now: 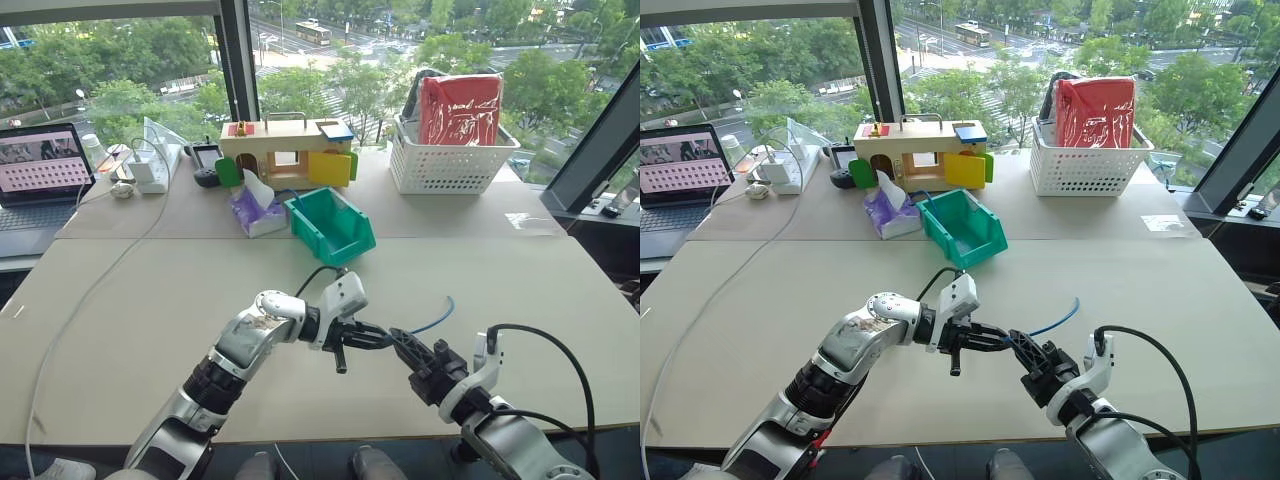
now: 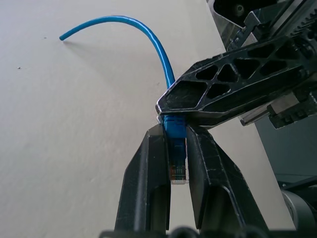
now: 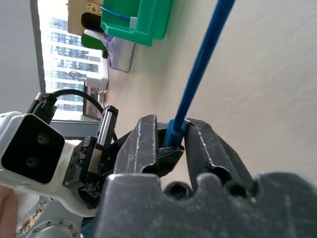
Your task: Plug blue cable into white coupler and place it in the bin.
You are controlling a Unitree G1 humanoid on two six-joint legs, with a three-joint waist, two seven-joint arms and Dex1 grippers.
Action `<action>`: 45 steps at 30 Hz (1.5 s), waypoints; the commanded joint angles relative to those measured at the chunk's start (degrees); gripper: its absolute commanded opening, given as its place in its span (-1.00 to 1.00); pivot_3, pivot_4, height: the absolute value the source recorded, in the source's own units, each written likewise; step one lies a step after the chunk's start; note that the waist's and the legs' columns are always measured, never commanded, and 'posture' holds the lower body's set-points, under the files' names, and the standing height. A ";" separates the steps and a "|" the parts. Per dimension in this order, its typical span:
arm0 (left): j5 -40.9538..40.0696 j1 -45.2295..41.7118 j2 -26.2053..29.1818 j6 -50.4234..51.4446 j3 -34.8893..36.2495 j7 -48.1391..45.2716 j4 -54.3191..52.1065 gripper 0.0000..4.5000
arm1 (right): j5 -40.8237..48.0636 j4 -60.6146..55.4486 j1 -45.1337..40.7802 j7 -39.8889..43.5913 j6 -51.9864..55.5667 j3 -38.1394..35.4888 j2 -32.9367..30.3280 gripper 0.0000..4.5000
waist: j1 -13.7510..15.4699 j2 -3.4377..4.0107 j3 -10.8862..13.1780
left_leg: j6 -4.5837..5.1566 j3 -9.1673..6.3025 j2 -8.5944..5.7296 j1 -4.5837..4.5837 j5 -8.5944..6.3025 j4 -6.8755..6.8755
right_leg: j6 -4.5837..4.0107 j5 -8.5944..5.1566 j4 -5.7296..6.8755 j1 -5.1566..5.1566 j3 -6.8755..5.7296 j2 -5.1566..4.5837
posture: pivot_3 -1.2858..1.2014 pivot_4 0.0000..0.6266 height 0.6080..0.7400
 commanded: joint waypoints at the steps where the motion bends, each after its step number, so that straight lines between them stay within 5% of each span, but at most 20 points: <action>1: -0.49 -0.55 -0.50 -0.42 -0.52 0.15 -1.24 -0.96 | 0.87 -2.96 -0.83 1.51 -0.17 0.21 -0.27 -0.99 | -0.01 0.00 0.00 | 0.00 0.00 0.00 0.00 0.00 0.00 | 0.00 0.00 0.00 0.00 0.00 0.00 | 0.03 -0.52 0.62; 3: -0.33 -0.47 -0.74 -0.37 -0.33 0.93 -1.04 -0.96 | 0.80 -2.86 -0.88 1.59 -0.14 0.26 -0.39 -0.99 | 0.01 0.00 0.00 | 0.00 0.00 0.00 0.00 0.00 0.00 | 0.00 0.00 0.00 0.00 0.00 0.00 | 0.03 -0.52 0.62; 5: -0.41 -0.46 -0.47 -0.35 -0.36 0.80 -1.06 -0.52 | 0.67 -2.75 -0.91 1.64 -0.17 0.28 -0.40 -1.00 | 0.02 0.00 0.00 | 0.00 0.00 0.00 0.00 0.00 0.00 | 0.00 0.00 -0.01 0.00 0.00 0.00 | 0.03 -0.52 0.62; 12: -2.30 -1.26 1.00 -0.93 3.41 1.13 -2.10 0.59 | -6.32 -4.32 -0.59 2.48 -4.92 -3.27 1.73 -1.00 | 0.03 0.00 0.00 | 0.00 -0.01 0.00 -0.02 0.00 0.00 | 0.01 -0.01 -0.03 0.00 0.00 0.00 | 0.03 -0.52 0.62; 15: -3.87 -1.93 6.73 -1.49 7.36 -1.92 -6.17 0.98 | -8.05 -4.19 -0.19 3.16 -6.40 -4.38 2.82 -1.00 | -0.22 0.01 0.01 | 0.00 -0.02 0.00 -0.01 0.00 -0.01 | 0.03 0.00 -0.03 -0.01 0.00 0.01 | 0.03 -0.52 0.62; 25: -9.53 -3.89 17.38 -0.47 27.39 2.29 -5.07 0.98 | -6.95 0.67 -4.43 4.68 -4.40 -2.78 3.46 -1.00 | -0.04 0.02 0.05 | 0.00 -0.03 0.03 0.02 0.00 -0.11 | -0.02 -0.02 -0.06 -0.02 -0.03 0.02 | 0.03 -0.52 0.62; 32: -10.56 8.16 26.94 -3.43 34.83 -0.33 -7.88 0.98 | -4.27 4.91 -8.22 5.70 -1.14 -1.91 2.44 -1.00 | -0.76 0.05 0.08 | 0.00 -0.03 0.07 0.07 0.00 -0.33 | -0.04 -0.02 -0.02 -0.09 -0.06 0.02 | 0.03 -0.52 0.62; 45: -8.20 29.35 19.28 -14.16 36.29 9.88 -15.75 0.98 | -2.31 7.31 -10.39 5.63 1.93 -1.98 2.29 -1.00 | 0.00 -0.07 0.15 | -0.01 0.02 0.06 0.03 0.00 -0.36 | -0.12 0.02 -0.06 -0.07 -0.12 -0.20 | 0.03 -0.52 0.62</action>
